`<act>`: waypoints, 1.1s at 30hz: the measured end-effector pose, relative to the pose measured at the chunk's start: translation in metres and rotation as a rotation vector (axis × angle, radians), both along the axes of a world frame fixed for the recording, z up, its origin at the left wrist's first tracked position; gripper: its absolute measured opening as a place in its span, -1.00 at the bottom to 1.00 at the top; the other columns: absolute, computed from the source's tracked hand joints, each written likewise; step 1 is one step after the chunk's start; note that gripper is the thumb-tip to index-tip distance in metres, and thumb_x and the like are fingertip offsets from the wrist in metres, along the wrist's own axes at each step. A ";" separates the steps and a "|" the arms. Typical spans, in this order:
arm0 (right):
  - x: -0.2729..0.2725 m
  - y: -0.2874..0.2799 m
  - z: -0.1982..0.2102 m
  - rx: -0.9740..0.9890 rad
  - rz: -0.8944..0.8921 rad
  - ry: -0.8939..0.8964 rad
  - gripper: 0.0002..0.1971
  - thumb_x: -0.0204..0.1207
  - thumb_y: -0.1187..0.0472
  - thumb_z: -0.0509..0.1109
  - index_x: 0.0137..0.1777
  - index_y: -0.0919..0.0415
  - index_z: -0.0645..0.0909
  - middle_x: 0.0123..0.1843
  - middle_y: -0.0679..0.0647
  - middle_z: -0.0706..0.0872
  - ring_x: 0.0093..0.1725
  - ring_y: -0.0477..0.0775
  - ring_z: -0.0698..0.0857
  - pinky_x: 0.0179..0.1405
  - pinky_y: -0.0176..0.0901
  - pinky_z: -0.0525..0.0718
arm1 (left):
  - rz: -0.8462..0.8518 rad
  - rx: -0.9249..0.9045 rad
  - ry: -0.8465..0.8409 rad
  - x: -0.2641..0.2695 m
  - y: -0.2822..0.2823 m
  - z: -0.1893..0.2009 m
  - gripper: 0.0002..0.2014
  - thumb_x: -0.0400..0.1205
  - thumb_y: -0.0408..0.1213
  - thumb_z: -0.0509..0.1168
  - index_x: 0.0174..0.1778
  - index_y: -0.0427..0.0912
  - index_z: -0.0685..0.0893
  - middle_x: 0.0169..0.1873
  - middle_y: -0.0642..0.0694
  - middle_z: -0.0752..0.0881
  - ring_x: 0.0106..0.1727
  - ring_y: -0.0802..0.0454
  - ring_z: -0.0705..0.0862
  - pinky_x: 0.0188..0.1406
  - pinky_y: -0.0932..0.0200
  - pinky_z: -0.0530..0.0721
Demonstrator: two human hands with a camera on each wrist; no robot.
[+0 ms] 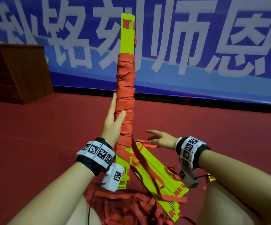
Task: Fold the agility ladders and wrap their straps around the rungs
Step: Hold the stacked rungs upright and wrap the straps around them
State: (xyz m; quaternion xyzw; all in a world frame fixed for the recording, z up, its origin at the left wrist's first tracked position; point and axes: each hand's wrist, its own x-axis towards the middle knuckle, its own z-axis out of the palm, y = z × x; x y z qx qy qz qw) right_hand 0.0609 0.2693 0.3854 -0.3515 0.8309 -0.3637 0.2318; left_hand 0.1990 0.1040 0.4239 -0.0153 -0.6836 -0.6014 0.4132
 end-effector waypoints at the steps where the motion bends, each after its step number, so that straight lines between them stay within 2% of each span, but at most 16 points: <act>1: 0.008 -0.008 0.003 -0.113 -0.014 -0.084 -0.45 0.66 0.34 0.26 0.63 0.11 0.25 0.42 0.19 0.59 0.25 0.08 0.61 -0.07 -0.38 0.56 | -0.020 -0.002 -0.004 0.000 0.004 0.000 -0.38 0.63 -0.22 0.21 0.43 0.61 0.28 0.59 0.13 0.38 0.58 0.17 0.39 0.63 -0.15 0.30; 3: 0.024 -0.024 0.010 -0.306 0.013 -0.257 -0.52 0.69 0.32 0.19 0.59 0.05 0.32 0.46 0.10 0.56 0.40 0.06 0.54 0.20 -0.20 0.53 | -0.056 -0.003 -0.004 -0.001 0.010 0.001 -0.38 0.63 -0.22 0.22 0.42 0.64 0.29 0.58 0.16 0.40 0.57 0.17 0.41 0.62 -0.17 0.32; 4: 0.033 -0.030 0.012 -0.367 0.054 -0.332 -0.57 0.70 0.29 0.17 0.55 0.02 0.38 0.43 0.06 0.60 0.40 0.05 0.55 0.25 -0.12 0.51 | -0.071 -0.001 -0.002 -0.001 0.013 0.002 -0.38 0.63 -0.22 0.21 0.43 0.62 0.29 0.56 0.19 0.41 0.56 0.18 0.42 0.61 -0.16 0.33; 6: 0.048 -0.039 0.014 -0.435 0.117 -0.461 -0.70 0.69 0.21 0.15 0.35 0.04 0.55 0.16 0.03 0.73 0.14 -0.02 0.67 0.09 -0.16 0.57 | -0.087 0.013 -0.002 -0.002 0.018 0.004 -0.39 0.63 -0.24 0.21 0.45 0.56 0.28 0.52 0.23 0.44 0.53 0.19 0.46 0.60 -0.12 0.36; 8: 0.055 -0.042 0.014 -0.495 0.131 -0.555 -0.77 0.67 0.23 0.14 0.15 0.20 0.62 -0.13 0.07 0.74 -0.19 -0.06 0.70 -0.17 -0.26 0.64 | -0.095 0.023 0.004 -0.002 0.018 0.005 -0.39 0.63 -0.25 0.21 0.45 0.54 0.29 0.52 0.19 0.47 0.50 0.16 0.50 0.57 -0.13 0.40; 10: 0.052 -0.041 0.015 -0.545 0.097 -0.516 -0.77 0.68 0.30 0.15 0.20 0.33 0.58 -0.31 0.15 0.64 -0.42 -0.03 0.63 -0.45 -0.27 0.59 | -0.091 0.018 0.007 -0.001 0.016 0.006 -0.39 0.64 -0.24 0.22 0.45 0.58 0.31 0.52 0.15 0.49 0.49 0.11 0.52 0.55 -0.17 0.41; 12: 0.044 -0.036 0.019 -0.561 0.029 -0.412 -0.82 0.67 0.36 0.19 0.14 0.23 0.59 -0.41 0.13 0.55 -0.55 -0.07 0.53 -0.64 -0.35 0.40 | -0.074 -0.004 0.005 0.000 0.012 0.004 -0.39 0.65 -0.23 0.21 0.46 0.59 0.30 0.54 0.13 0.47 0.52 0.10 0.49 0.57 -0.18 0.39; 15: 0.042 -0.029 0.026 -0.532 0.037 -0.276 -0.77 0.62 0.42 0.29 0.06 0.04 0.60 -0.46 0.07 0.57 -0.64 -0.15 0.41 -0.70 -0.40 0.26 | -0.056 -0.039 -0.008 0.000 0.008 -0.001 -0.40 0.64 -0.17 0.24 0.49 0.54 0.27 0.58 0.11 0.41 0.57 0.14 0.42 0.62 -0.18 0.31; 17: 0.042 -0.029 0.027 -0.493 0.058 -0.178 -0.76 0.60 0.44 0.33 0.14 0.13 0.60 -0.44 0.04 0.64 -0.63 -0.16 0.41 -0.67 -0.39 0.31 | -0.053 -0.056 -0.020 -0.001 0.007 -0.004 -0.40 0.61 -0.09 0.25 0.48 0.57 0.27 0.58 0.11 0.41 0.57 0.12 0.42 0.61 -0.20 0.31; 19: 0.040 -0.032 0.026 -0.439 0.021 -0.031 -0.74 0.58 0.46 0.34 0.24 0.28 0.63 -0.29 -0.01 0.72 -0.58 -0.16 0.48 -0.60 -0.34 0.45 | -0.051 -0.060 -0.025 -0.004 0.008 -0.006 -0.40 0.63 -0.16 0.25 0.49 0.53 0.27 0.55 0.16 0.44 0.55 0.14 0.44 0.60 -0.15 0.34; 21: 0.038 -0.030 0.029 -0.415 -0.026 0.104 -0.75 0.58 0.46 0.34 0.22 0.34 0.67 -0.22 -0.04 0.74 -0.61 -0.18 0.52 -0.56 -0.30 0.55 | -0.043 -0.068 -0.026 -0.007 0.011 -0.007 -0.39 0.63 -0.22 0.22 0.50 0.49 0.26 0.52 0.22 0.45 0.52 0.20 0.47 0.58 0.00 0.38; 24: 0.039 -0.029 0.035 -0.480 -0.051 0.152 -0.73 0.58 0.49 0.28 0.20 0.33 0.69 -0.14 0.08 0.77 -0.57 -0.23 0.62 -0.58 -0.26 0.59 | -0.032 -0.051 -0.021 -0.013 0.013 -0.007 -0.40 0.63 -0.23 0.21 0.49 0.46 0.25 0.47 0.30 0.46 0.47 0.30 0.49 0.45 0.29 0.43; 26: 0.041 -0.031 0.036 -0.540 -0.089 0.167 -0.69 0.58 0.46 0.27 0.25 0.25 0.67 -0.22 0.09 0.76 -0.48 -0.06 0.69 -0.53 -0.17 0.63 | -0.008 -0.024 -0.012 -0.016 0.014 -0.006 -0.40 0.66 -0.27 0.21 0.50 0.44 0.24 0.50 0.21 0.46 0.46 0.31 0.49 0.42 0.36 0.43; 29: 0.042 -0.032 0.038 -0.633 -0.202 0.139 -0.56 0.61 0.38 0.25 0.45 0.07 0.52 -0.47 -0.01 0.58 -0.60 -0.05 0.47 -0.59 -0.26 0.50 | 0.033 0.034 -0.001 -0.020 0.015 -0.006 -0.39 0.73 -0.38 0.18 0.54 0.35 0.20 0.48 0.15 0.47 0.41 0.37 0.51 0.39 0.40 0.42; 31: 0.046 -0.031 0.042 -0.668 -0.227 0.123 -0.52 0.66 0.22 0.23 0.56 -0.08 0.38 -0.41 0.03 0.57 -0.54 -0.04 0.45 -0.51 -0.21 0.53 | 0.052 0.073 0.017 -0.023 0.018 -0.007 -0.41 0.73 -0.32 0.17 0.56 0.35 0.17 0.52 0.10 0.45 0.49 0.23 0.48 0.47 0.26 0.40; 33: 0.053 -0.031 0.046 -0.618 -0.213 0.177 -0.50 0.70 0.04 0.17 0.62 -0.23 0.22 -0.35 -0.03 0.62 -0.43 -0.04 0.53 -0.26 -0.09 0.64 | 0.062 0.109 0.043 -0.027 0.024 -0.009 -0.46 0.75 -0.29 0.13 0.57 0.29 0.18 0.57 0.08 0.39 0.56 0.18 0.41 0.54 0.23 0.35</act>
